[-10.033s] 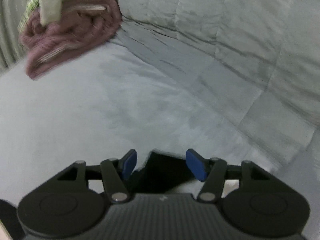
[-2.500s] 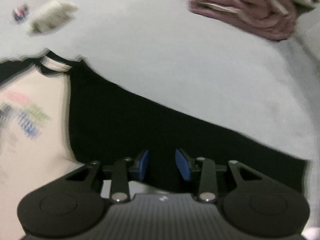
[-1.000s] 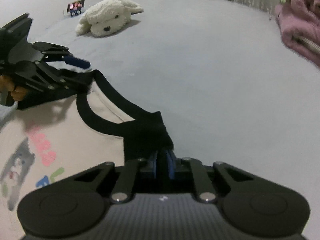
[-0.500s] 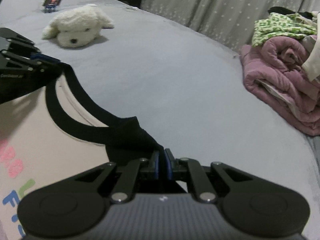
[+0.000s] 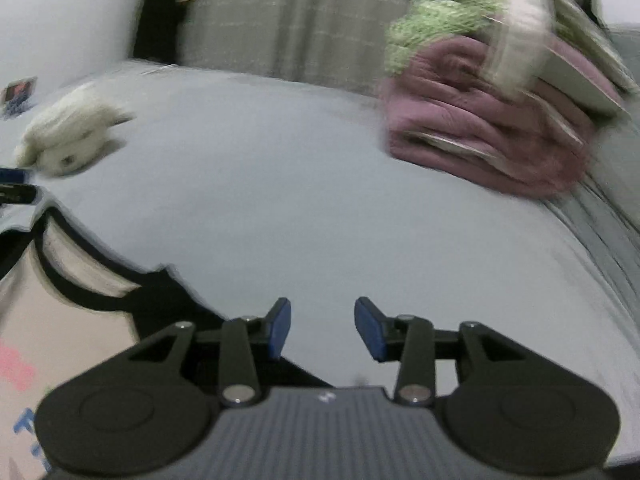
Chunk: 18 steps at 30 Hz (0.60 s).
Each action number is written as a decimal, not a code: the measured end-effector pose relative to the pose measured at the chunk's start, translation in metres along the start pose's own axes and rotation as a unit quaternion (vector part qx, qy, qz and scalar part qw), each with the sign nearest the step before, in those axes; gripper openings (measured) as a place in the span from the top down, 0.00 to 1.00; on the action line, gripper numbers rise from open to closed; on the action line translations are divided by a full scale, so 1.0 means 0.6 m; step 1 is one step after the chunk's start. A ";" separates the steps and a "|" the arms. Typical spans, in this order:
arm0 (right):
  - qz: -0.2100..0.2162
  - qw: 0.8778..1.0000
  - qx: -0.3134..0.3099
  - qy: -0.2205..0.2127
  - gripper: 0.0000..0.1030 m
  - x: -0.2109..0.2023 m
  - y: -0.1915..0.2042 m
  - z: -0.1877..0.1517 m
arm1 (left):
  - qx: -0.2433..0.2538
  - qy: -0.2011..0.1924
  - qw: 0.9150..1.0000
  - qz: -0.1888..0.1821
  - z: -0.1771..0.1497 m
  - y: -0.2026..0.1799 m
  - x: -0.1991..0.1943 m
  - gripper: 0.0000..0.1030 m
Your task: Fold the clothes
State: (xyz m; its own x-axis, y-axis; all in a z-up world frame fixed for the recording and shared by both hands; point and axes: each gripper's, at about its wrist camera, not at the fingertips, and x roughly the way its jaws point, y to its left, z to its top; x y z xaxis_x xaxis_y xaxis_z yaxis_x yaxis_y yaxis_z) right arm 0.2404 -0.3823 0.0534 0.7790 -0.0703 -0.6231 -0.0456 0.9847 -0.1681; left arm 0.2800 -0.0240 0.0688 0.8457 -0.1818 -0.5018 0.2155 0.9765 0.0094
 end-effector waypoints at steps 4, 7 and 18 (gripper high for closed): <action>-0.010 0.998 0.042 0.044 0.64 -0.035 -0.076 -0.054 | -0.024 0.009 1.000 0.005 -0.018 0.018 -0.047 0.54; 0.005 0.998 0.030 0.053 0.64 -0.058 -0.069 -0.096 | -0.021 0.031 0.999 0.018 -0.051 0.014 -0.076 0.54; -0.060 0.987 0.088 0.117 0.54 -0.085 -0.095 -0.176 | -0.095 0.095 0.990 0.043 -0.166 0.051 -0.176 0.54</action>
State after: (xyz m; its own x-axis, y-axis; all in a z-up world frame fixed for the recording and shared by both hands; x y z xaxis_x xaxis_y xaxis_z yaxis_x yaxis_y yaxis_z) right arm 0.1374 -0.4517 0.0141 0.6061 -0.2028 -0.7691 0.1637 0.9781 -0.1289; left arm 0.1486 0.0363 0.0359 0.7459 -0.0895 -0.6600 0.0362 0.9949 -0.0940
